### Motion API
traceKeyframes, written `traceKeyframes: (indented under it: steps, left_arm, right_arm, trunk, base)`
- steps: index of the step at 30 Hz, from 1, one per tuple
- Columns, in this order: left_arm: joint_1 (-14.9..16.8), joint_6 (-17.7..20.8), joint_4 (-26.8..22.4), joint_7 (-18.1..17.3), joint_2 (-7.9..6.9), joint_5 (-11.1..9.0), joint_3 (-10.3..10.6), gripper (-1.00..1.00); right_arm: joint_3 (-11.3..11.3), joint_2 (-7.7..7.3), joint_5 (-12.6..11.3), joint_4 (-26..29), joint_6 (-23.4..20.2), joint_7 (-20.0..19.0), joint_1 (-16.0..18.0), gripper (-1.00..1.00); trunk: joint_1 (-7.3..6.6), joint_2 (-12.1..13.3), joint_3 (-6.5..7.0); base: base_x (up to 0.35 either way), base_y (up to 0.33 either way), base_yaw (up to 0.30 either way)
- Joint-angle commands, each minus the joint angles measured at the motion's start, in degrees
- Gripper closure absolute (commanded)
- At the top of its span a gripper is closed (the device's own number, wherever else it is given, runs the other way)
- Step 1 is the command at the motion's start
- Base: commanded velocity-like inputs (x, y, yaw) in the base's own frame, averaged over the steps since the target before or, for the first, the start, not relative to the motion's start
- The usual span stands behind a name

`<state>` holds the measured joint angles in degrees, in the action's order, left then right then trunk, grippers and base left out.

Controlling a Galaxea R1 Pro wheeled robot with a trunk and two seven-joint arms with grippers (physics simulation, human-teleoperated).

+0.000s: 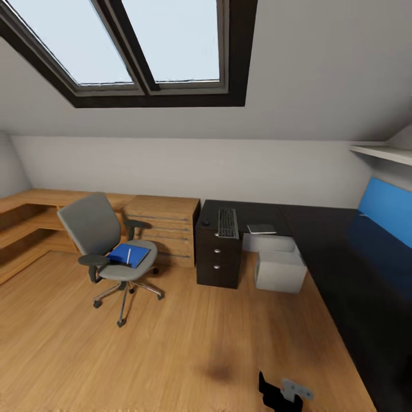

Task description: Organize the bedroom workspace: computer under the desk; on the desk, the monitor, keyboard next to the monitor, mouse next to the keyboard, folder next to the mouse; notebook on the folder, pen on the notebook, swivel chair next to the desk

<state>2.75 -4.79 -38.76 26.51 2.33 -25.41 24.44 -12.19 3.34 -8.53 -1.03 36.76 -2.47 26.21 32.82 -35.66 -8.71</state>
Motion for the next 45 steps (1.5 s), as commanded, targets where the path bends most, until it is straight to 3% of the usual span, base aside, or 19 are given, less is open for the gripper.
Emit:
traceKeyframes:
  steps: [1,15,25,37,45]
  left_arm:
    - [0.1,-0.4,0.0,0.4,-0.05,-0.6,0.3,-1.0]
    - [0.1,-0.3,0.1,0.4,-0.06,-0.7,0.3,-1.0]
    - [0.1,-0.2,1.8,0.4,0.07,-0.6,0.3,-1.0]
    - [0.1,-0.1,2.4,0.3,0.13,-0.6,0.3,-1.0]
    - [0.1,0.0,2.4,0.3,0.13,-0.6,0.3,-1.0]
  right_arm:
    - [0.1,0.01,-0.5,-0.1,0.2,-0.3,0.1,-1.0]
    - [0.1,-0.33,-0.4,0.0,0.2,-0.4,-0.4,-1.0]
    - [0.2,-0.35,3.1,-0.1,0.2,-0.2,-0.4,-1.0]
    - [0.1,-0.33,3.5,-0.1,0.3,-0.2,-0.4,-1.0]
    - [0.1,-0.35,3.5,-0.1,0.3,-0.2,-0.4,-1.0]
  trunk:
    - [-0.01,-0.1,-0.1]
    - [-0.01,-0.1,-0.1]
    - [-0.01,-0.1,-0.1]
    - [-0.01,-0.1,-0.1]
    - [-0.01,-0.1,-0.14]
  base:
    - [-0.287,-0.201,0.0]
    - [-0.321,-0.061,0.0]
    - [-0.333,-0.027,0.0]
    - [-0.248,-0.244,-0.012]
    - [-0.148,-0.308,-0.209]
